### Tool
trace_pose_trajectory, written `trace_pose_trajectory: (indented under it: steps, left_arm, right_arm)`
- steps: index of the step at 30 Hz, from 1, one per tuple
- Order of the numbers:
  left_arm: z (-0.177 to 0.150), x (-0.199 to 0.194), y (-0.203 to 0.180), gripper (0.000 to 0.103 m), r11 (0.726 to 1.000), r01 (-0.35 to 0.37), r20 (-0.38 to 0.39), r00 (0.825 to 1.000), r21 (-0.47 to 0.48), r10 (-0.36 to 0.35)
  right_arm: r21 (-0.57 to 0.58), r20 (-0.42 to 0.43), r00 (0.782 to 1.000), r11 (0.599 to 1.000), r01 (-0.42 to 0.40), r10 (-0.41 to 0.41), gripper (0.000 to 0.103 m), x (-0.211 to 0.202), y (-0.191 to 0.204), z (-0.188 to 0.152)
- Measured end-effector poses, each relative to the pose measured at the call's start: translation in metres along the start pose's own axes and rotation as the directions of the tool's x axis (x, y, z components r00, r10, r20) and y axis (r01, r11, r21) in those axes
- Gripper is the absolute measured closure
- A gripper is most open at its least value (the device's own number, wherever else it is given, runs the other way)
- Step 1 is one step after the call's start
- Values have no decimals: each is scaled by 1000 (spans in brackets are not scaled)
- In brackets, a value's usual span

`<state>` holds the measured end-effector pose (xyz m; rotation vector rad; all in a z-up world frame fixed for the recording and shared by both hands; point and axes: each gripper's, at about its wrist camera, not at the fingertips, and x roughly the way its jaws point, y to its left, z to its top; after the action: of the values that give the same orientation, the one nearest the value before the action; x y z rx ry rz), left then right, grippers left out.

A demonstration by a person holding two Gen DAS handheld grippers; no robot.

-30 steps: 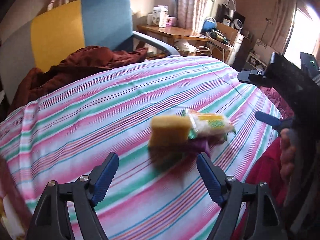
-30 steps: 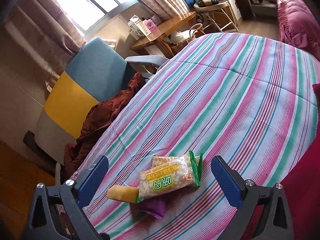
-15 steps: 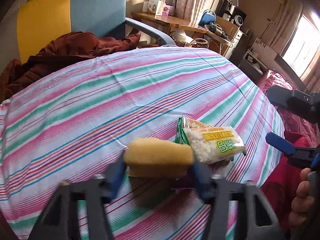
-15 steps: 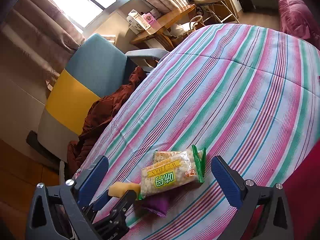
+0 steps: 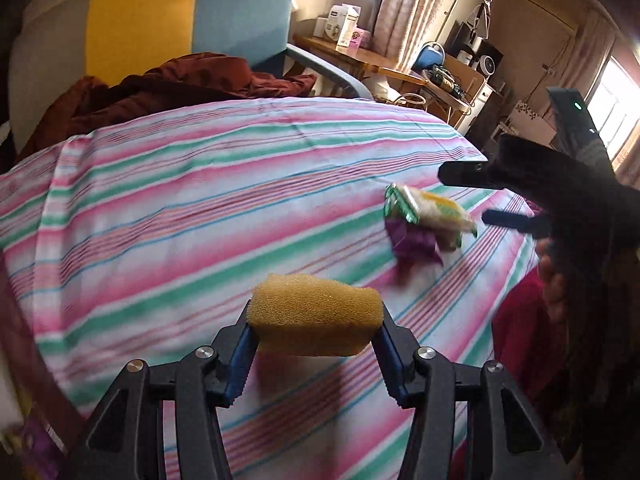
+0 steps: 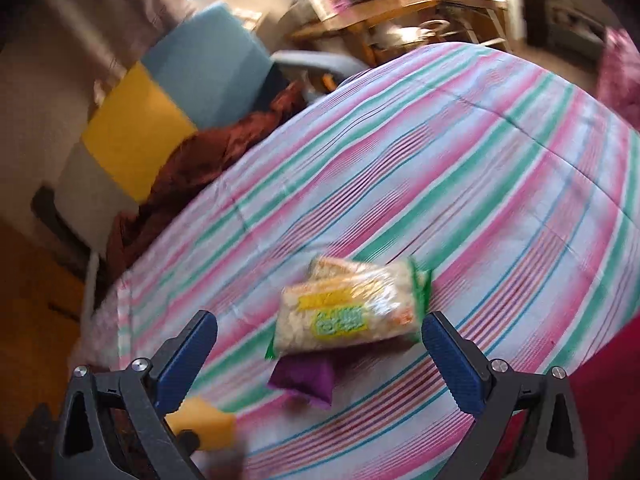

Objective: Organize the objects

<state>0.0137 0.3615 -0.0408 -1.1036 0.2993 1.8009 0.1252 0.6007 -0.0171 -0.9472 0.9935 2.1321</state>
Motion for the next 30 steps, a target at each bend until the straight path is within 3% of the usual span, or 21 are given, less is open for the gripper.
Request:
trace_pose_trajectory:
  steps: [3,5,7,11,13,18,23,24,26,28,30]
  left_arm:
    - [-16,-14,14,49,1000,9,-6,1000,-25,-10]
    - [-26,-21,21,48,999,24,-10,1000,-48,-24]
    - [-31,-22,23,48,998,34,-14,999,-59,-35]
    - [-39,-26,23,48,997,42,-10,999,-60,-43]
    - [-40,-27,22,48,997,43,-11,999,-56,-43]
    - [-42,-27,20,48,998,39,-14,999,-49,-40]
    - [-45,-29,19,48,998,37,-16,999,-54,-38]
    - [-46,-30,19,48,998,39,-16,999,-56,-40]
    - [-46,-30,19,48,997,40,-15,999,-62,-41]
    - [-47,-31,19,48,997,44,-10,999,-65,-44]
    - [-49,-33,17,48,997,50,-8,999,-65,-51]
  right_arm:
    - [-227,-81,996,974,23,-42,0,10,30,-2]
    - [-390,-74,992,919,64,-101,0,10,42,-2]
    - [-537,-87,985,839,81,-151,0,14,47,-1]
    - [-698,-142,956,711,88,-258,0,31,40,4]
    - [-732,-164,945,677,76,-284,0,37,34,7]
    - [-775,-219,922,631,34,-319,0,60,35,17]
    - [-772,-285,909,635,-30,-304,4,81,39,22]
    - [-765,-297,907,642,-38,-299,7,83,39,23]
    - [-746,-313,914,662,-69,-258,37,75,39,23]
    - [-746,-303,918,663,-61,-256,54,64,38,19]
    - [-750,-302,921,658,-71,-246,57,50,37,6]
